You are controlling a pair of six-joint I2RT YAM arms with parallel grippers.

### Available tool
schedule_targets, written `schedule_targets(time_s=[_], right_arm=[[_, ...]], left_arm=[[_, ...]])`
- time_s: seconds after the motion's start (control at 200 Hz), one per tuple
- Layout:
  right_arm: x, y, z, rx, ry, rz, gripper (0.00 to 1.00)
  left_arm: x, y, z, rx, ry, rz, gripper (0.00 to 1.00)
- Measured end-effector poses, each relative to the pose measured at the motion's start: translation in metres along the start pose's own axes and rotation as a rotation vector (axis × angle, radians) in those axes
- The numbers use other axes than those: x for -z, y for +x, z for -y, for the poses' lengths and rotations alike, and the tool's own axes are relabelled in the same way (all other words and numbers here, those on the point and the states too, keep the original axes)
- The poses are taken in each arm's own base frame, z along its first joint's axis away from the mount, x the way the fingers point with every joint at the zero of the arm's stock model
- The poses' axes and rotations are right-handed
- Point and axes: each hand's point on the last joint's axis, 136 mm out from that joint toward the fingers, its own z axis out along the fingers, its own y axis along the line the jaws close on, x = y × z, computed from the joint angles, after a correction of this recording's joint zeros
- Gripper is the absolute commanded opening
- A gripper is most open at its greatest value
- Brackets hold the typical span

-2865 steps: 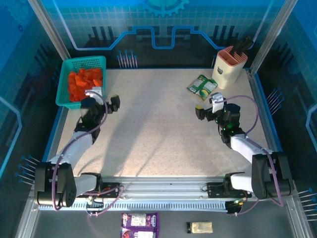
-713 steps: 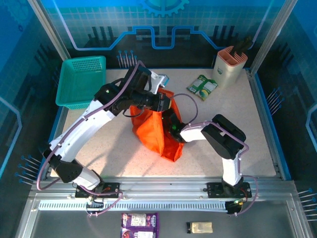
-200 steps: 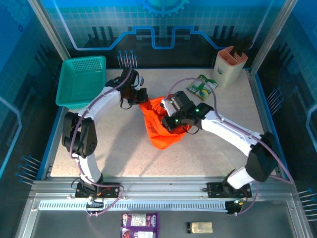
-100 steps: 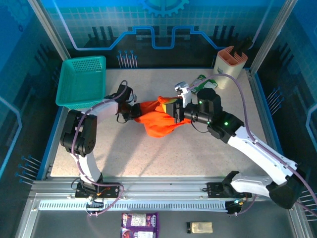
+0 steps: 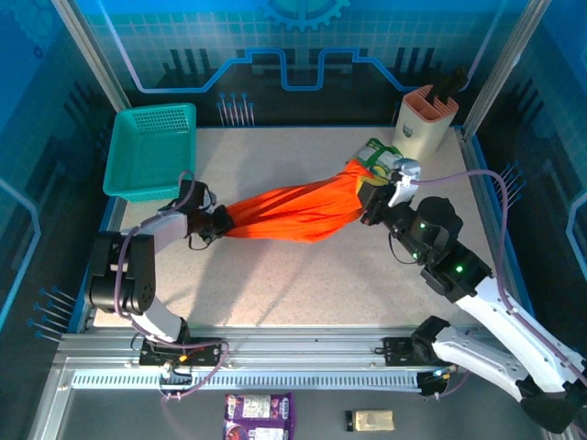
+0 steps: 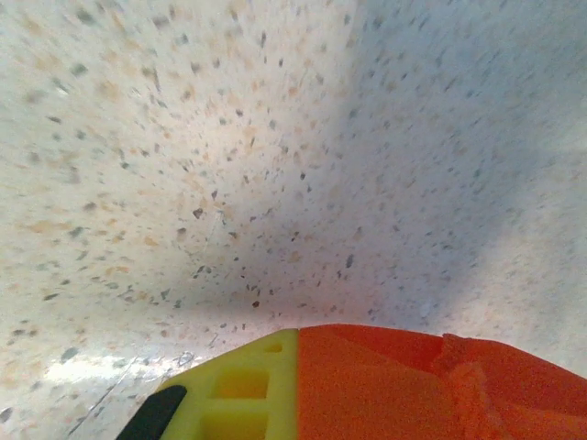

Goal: Fold the inside-out t-shirt

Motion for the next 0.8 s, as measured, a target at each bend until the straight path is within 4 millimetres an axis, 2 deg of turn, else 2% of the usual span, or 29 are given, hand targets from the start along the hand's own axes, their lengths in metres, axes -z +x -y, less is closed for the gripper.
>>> schedule_targets(time_s=[0.085, 0.17, 0.255, 0.325, 0.38, 0.44, 0.49, 0.53, 0.6, 0.66, 0.725, 0.8], right_arm=[[0.005, 0.004, 0.021, -0.027, 0.094, -0.010, 0.00], [0.005, 0.019, 0.044, -0.064, 0.171, -0.054, 0.00], [-0.001, 0.052, 0.069, -0.098, 0.229, -0.146, 0.00], [-0.008, 0.091, 0.083, -0.124, 0.252, -0.258, 0.03], [-0.010, 0.129, 0.092, -0.138, 0.265, -0.379, 0.12], [-0.006, 0.169, 0.101, -0.154, 0.296, -0.516, 0.33], [0.004, 0.196, 0.110, -0.161, 0.346, -0.617, 0.52], [0.012, 0.208, 0.116, -0.163, 0.390, -0.675, 0.60], [0.027, 0.219, 0.126, -0.160, 0.459, -0.735, 0.65], [0.036, 0.219, 0.129, -0.150, 0.497, -0.763, 0.68], [0.037, 0.212, 0.127, -0.152, 0.508, -0.775, 0.71], [0.028, 0.203, 0.119, -0.151, 0.494, -0.788, 0.73]], left_arm=[[0.012, -0.005, -0.001, 0.018, 0.015, 0.039, 0.00], [0.022, -0.010, 0.001, 0.027, 0.021, 0.073, 0.00], [0.030, -0.014, 0.004, 0.018, 0.023, 0.103, 0.00], [0.036, -0.013, 0.007, 0.005, 0.015, 0.118, 0.00], [0.039, -0.006, 0.011, -0.016, 0.006, 0.115, 0.00], [0.041, 0.009, 0.020, -0.060, -0.001, 0.092, 0.08], [0.040, 0.027, 0.030, -0.116, -0.003, 0.055, 0.19], [0.040, 0.042, 0.035, -0.161, -0.013, 0.024, 0.31], [0.043, 0.065, 0.038, -0.225, -0.048, -0.027, 0.45], [0.048, 0.073, 0.034, -0.251, -0.090, -0.045, 0.52], [0.058, 0.070, 0.032, -0.271, -0.138, -0.041, 0.57], [0.072, 0.058, 0.042, -0.309, -0.165, -0.015, 0.61]])
